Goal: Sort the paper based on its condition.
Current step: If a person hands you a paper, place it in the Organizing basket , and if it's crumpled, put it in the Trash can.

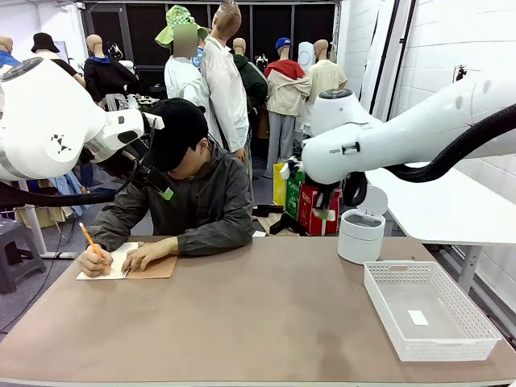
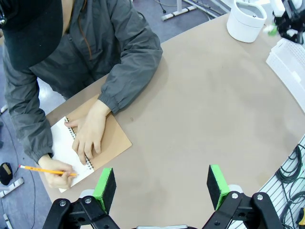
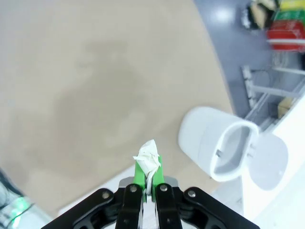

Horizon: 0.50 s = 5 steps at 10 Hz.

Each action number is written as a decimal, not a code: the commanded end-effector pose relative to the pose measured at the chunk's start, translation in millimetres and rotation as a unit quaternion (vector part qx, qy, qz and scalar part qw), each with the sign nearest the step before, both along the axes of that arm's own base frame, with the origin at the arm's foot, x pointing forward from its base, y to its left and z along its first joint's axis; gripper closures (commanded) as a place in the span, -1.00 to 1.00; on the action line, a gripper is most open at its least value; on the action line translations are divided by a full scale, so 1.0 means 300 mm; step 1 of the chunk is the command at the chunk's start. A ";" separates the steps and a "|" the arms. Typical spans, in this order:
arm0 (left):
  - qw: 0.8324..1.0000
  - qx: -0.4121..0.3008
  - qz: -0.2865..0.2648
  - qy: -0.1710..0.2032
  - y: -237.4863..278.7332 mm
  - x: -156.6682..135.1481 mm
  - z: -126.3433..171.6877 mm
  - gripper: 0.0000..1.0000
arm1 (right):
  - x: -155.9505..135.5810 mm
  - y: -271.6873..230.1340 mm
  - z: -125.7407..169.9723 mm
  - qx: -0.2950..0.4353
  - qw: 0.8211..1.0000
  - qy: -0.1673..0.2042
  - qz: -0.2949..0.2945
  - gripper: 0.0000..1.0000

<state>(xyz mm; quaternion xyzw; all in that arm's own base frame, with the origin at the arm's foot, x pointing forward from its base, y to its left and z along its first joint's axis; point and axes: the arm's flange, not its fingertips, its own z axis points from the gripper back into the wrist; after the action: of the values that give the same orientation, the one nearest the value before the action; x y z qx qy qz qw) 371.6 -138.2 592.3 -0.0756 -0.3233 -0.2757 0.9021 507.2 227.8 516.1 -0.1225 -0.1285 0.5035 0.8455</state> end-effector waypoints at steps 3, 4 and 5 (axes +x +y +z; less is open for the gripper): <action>1.000 -0.001 0.000 -0.001 0.003 0.002 0.005 -1.00 | 0.065 -0.017 -0.047 -0.066 0.995 -0.035 -0.065 1.00; 1.000 -0.001 0.000 -0.001 0.003 0.002 0.005 -1.00 | 0.035 -0.017 -0.043 -0.051 0.995 -0.050 -0.063 1.00; 1.000 -0.001 0.000 -0.001 0.003 0.002 0.005 -1.00 | 0.055 -0.057 -0.037 -0.052 0.997 -0.031 -0.044 1.00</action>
<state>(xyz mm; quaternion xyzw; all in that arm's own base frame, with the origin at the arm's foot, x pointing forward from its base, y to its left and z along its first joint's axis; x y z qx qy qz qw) 371.6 -138.2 592.3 -0.0756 -0.3233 -0.2758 0.9020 522.9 214.7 502.9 -0.1898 -0.1247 0.4609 0.8579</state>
